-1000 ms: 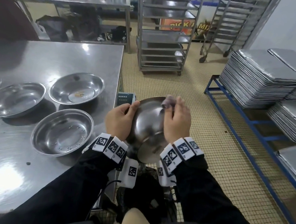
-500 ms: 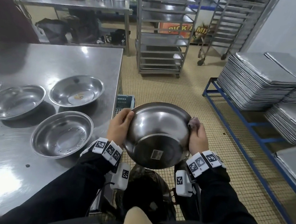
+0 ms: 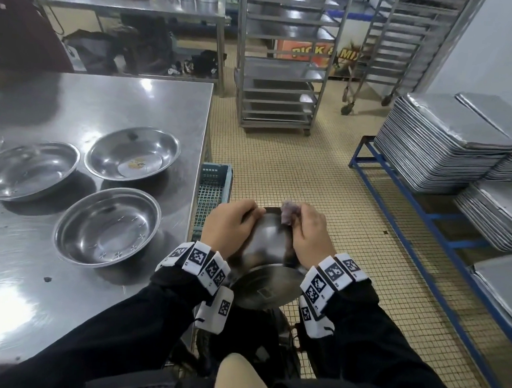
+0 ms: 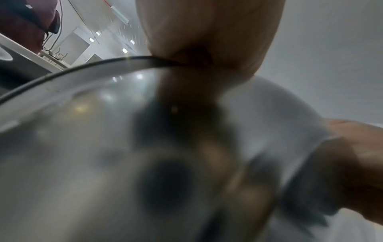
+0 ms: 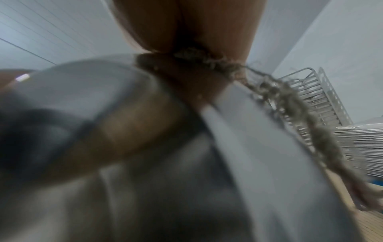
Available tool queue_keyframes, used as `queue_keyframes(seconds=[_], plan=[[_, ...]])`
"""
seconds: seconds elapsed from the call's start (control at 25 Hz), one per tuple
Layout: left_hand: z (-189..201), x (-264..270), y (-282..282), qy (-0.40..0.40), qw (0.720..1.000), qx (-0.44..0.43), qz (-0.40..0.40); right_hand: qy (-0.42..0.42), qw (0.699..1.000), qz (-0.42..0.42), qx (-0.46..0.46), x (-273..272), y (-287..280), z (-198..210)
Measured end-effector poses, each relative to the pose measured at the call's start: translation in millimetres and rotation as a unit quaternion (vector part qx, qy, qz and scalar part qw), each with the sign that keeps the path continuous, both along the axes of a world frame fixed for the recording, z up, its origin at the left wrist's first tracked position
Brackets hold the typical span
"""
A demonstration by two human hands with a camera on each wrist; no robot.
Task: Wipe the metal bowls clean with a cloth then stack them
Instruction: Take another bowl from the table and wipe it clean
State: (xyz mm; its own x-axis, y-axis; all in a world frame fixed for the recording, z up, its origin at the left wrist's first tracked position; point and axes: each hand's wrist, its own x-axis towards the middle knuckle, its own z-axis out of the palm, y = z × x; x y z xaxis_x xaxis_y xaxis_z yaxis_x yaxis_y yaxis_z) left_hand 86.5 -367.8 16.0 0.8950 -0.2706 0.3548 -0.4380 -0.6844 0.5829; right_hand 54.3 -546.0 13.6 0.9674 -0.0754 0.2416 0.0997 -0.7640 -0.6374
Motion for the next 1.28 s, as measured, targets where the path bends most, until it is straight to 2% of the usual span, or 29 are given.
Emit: queue_keyframes(seconds=[0.12, 0.24, 0.32, 0.4, 0.52, 0.56, 0.68, 0.76, 0.84, 0.88, 0.92, 0.96, 1.04, 1.16, 1.24, 1.28], plan=[[-4, -3, 3, 0.02, 0.999, -0.023, 0.018, -0.01, 0.997, -0.017, 0.08, -4, -3, -3], [-9, -2, 4, 0.071, 0.992, -0.075, 0.078, 0.011, 0.995, -0.076, 0.058, -13, -8, -4], [-10, 0, 4, 0.099, 0.983, -0.111, 0.106, -0.032, 0.991, -0.12, 0.055, -25, -4, -8], [-9, 1, 4, 0.117, 0.976, -0.136, 0.127, -0.102, 0.989, -0.105, 0.033, -38, 9, -10], [-6, 2, 4, 0.131, 0.969, -0.165, 0.128, -0.166, 0.985, -0.028, -0.024, -42, 29, -15], [-5, 2, 3, 0.131, 0.97, -0.171, 0.117, -0.164, 0.985, -0.027, -0.038, -37, 33, -12], [-4, 4, 1, 0.119, 0.973, -0.178, 0.083, -0.085, 0.99, -0.103, -0.044, -16, 32, -3], [-4, 7, 3, 0.119, 0.968, -0.201, 0.093, 0.002, 0.987, -0.151, 0.06, -8, 17, 2], [-6, 11, 7, 0.122, 0.959, -0.231, 0.111, 0.103, 0.942, -0.199, 0.25, -8, -3, 0], [-7, 12, 10, 0.125, 0.954, -0.244, 0.12, 0.134, 0.918, -0.214, 0.306, -13, -10, -3], [-9, 14, 13, 0.127, 0.95, -0.254, 0.128, 0.146, 0.911, -0.216, 0.319, -18, -13, -6], [-10, 15, 14, 0.127, 0.948, -0.261, 0.133, 0.131, 0.921, -0.207, 0.303, -22, -11, -9], [-10, 15, 13, 0.126, 0.947, -0.265, 0.133, 0.036, 0.957, -0.163, 0.237, -27, -1, -11], [-4, 13, 6, 0.11, 0.956, -0.25, 0.105, -0.094, 0.991, -0.08, 0.055, -21, 19, -7], [0, 13, 2, 0.097, 0.963, -0.234, 0.088, -0.103, 0.99, -0.076, -0.052, -11, 25, 1], [2, 13, 0, 0.096, 0.965, -0.23, 0.084, -0.088, 0.991, -0.082, -0.066, -5, 24, 6]])
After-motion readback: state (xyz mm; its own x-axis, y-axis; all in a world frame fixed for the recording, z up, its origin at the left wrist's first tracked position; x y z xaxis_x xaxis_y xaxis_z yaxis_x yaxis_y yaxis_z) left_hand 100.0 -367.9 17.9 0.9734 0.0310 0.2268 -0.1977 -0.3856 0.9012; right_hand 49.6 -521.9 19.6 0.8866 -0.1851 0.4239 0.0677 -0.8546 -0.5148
